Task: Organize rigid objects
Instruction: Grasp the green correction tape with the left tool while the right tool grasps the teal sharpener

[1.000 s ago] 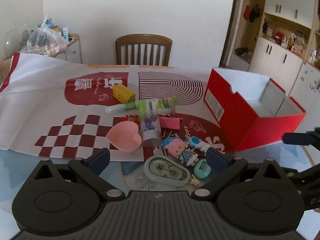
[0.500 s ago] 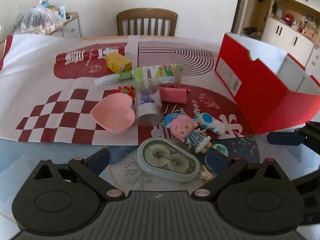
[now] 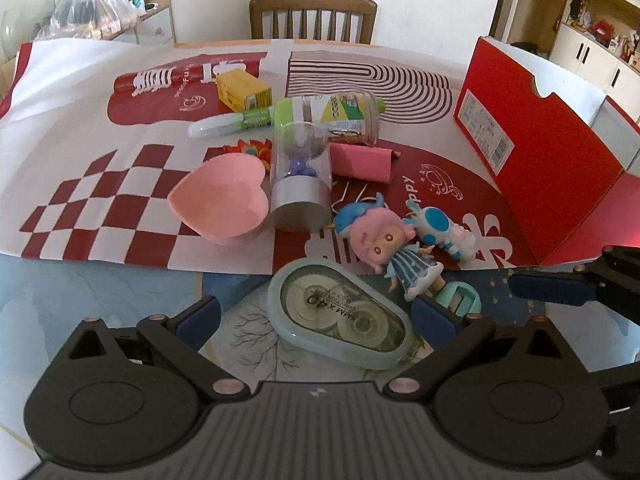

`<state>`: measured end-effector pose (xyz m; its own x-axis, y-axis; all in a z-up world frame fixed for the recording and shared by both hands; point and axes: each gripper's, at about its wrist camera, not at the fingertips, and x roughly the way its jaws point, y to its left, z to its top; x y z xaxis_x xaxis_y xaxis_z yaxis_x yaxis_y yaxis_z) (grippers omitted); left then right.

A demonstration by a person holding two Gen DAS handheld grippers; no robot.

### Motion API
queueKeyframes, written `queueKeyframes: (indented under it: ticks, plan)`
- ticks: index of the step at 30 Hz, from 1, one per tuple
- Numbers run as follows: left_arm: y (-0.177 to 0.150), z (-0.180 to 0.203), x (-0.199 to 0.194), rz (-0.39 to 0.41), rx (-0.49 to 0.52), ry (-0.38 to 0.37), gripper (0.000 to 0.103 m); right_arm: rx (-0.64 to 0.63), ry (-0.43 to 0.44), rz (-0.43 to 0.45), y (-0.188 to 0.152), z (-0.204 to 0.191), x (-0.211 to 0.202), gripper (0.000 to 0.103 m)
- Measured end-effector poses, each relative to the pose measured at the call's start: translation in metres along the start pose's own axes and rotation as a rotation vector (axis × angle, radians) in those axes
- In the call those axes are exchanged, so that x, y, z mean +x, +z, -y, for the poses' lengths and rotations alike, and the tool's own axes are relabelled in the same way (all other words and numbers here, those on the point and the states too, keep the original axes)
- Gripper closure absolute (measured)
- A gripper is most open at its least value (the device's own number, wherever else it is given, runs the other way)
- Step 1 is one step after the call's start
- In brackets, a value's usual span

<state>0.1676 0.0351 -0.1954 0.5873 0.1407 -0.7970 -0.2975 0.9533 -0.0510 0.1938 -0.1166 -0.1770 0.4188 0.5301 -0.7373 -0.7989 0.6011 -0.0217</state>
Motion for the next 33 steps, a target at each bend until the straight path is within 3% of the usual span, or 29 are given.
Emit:
queueKeyframes:
  ticks: [11,15,19,23,33]
  plan:
    - [-0.001,0.005,0.001,0.011,0.032,0.008,0.023,-0.027,0.036,-0.023,0.003,-0.005,0.014,0.054]
    - [-0.002,0.001,-0.001,0.021,0.022,-0.007,0.024,-0.031,0.046,-0.022,0.005,-0.006,0.018,0.056]
    - [-0.003,-0.002,-0.003,0.022,0.014,-0.015,0.027,-0.03,0.059,-0.023,0.008,-0.007,0.019,0.065]
    - [-0.003,-0.007,-0.008,0.024,-0.009,-0.067,0.045,-0.021,0.049,-0.019,0.007,-0.008,0.014,0.065]
    - [-0.013,-0.007,-0.018,-0.008,0.003,-0.064,0.045,-0.002,0.023,-0.026,-0.004,-0.013,-0.009,0.065]
